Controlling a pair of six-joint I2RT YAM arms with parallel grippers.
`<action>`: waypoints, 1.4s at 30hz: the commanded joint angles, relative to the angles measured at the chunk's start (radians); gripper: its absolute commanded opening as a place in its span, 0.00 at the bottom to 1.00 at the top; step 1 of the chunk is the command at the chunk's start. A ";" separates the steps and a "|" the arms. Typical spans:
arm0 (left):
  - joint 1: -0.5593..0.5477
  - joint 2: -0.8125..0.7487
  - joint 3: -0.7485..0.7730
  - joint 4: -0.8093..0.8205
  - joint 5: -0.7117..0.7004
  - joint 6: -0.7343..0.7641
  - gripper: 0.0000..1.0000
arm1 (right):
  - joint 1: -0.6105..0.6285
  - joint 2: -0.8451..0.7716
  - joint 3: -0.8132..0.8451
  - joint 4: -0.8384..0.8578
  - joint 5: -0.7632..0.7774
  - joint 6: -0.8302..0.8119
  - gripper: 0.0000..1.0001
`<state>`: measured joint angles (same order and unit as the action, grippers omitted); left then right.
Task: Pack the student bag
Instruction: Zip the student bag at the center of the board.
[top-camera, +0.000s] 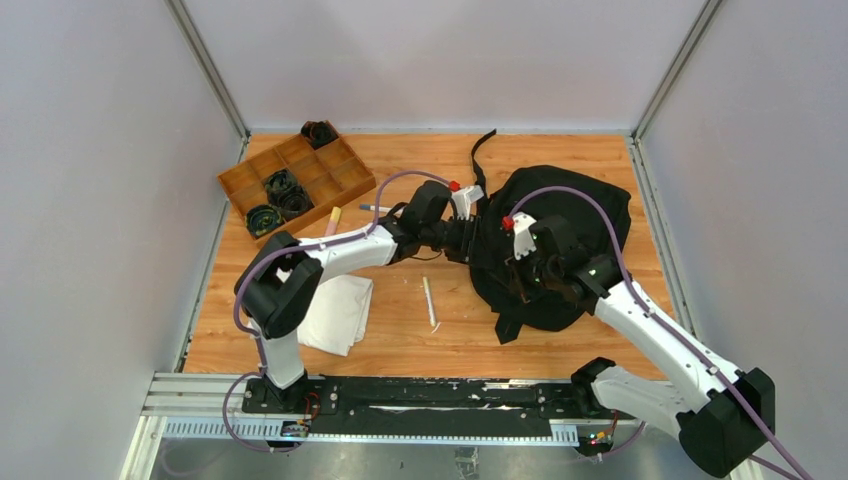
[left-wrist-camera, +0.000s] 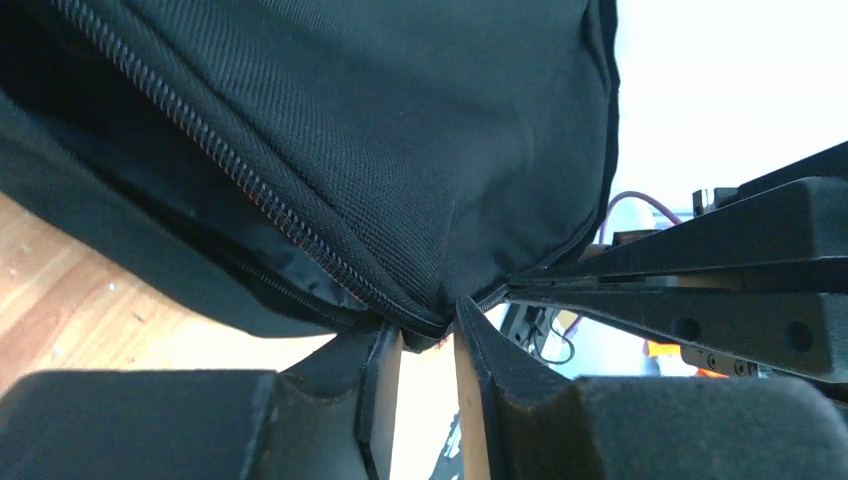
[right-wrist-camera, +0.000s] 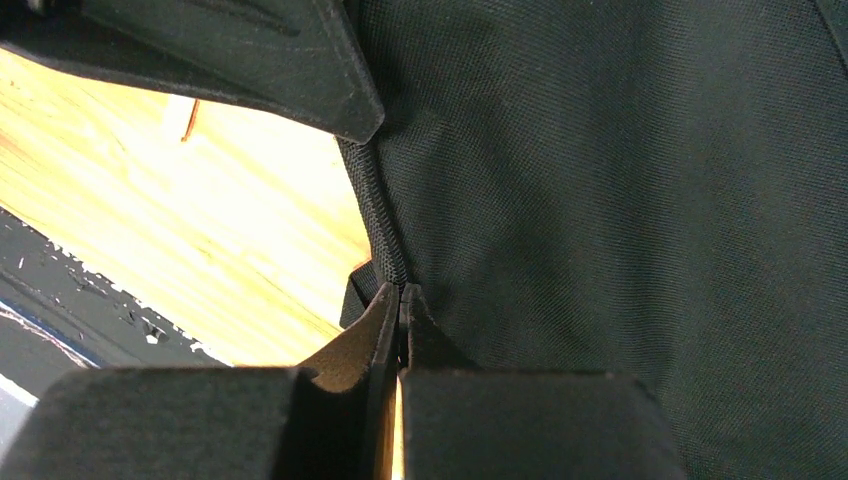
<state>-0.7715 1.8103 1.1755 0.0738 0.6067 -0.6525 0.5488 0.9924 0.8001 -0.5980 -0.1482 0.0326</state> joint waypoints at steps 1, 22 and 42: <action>0.005 0.033 0.054 0.030 0.009 0.002 0.25 | 0.013 -0.031 0.024 -0.024 0.034 0.018 0.00; -0.008 0.082 0.069 0.115 0.324 0.043 0.56 | 0.010 -0.185 -0.038 -0.004 0.064 0.137 0.00; -0.068 -0.086 -0.073 0.173 0.144 0.220 0.73 | 0.008 -0.223 -0.047 -0.003 0.050 0.132 0.00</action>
<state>-0.8162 1.6924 1.0698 0.2237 0.7811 -0.4923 0.5495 0.7876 0.7586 -0.6041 -0.1036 0.1585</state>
